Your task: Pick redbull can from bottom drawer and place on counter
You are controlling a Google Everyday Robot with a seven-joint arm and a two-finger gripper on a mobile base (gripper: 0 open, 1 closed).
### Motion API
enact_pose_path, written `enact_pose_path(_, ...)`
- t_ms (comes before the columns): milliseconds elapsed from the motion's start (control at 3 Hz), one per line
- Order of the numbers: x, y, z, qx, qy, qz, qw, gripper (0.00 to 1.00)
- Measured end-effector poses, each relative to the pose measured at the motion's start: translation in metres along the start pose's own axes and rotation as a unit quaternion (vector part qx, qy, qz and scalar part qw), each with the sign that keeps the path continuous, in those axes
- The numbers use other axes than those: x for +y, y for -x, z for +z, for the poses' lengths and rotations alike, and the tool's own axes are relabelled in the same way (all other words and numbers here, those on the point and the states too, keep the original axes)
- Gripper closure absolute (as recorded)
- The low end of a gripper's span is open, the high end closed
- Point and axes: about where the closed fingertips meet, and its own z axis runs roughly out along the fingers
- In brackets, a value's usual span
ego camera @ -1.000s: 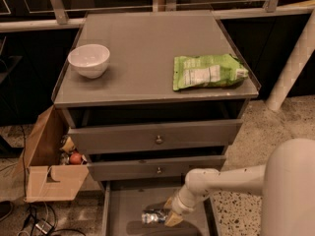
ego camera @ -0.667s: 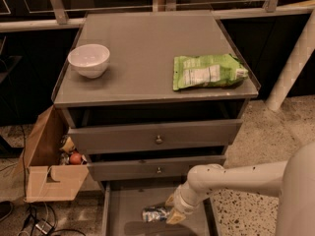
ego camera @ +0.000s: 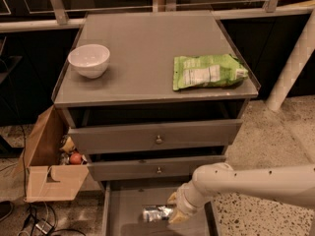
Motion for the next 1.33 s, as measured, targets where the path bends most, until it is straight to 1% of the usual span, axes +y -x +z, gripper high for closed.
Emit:
enact_pose_path(333,-0.014,0.009,-0.012,-0.011,0.000,0.006,0.9999,1.00)
enact_pose_path(667,-0.024,0.026,-0.041,-0.017,-0.021,-0.001,0.9996,1.00)
enact_pose_path(1000,-0.033,0.045,-0.076,-0.019,-0.049,-0.015,0.9985,1.00)
enact_pose_path(1333,-0.034,0.060,-0.105,-0.020,-0.074,-0.031,0.9965,1.00)
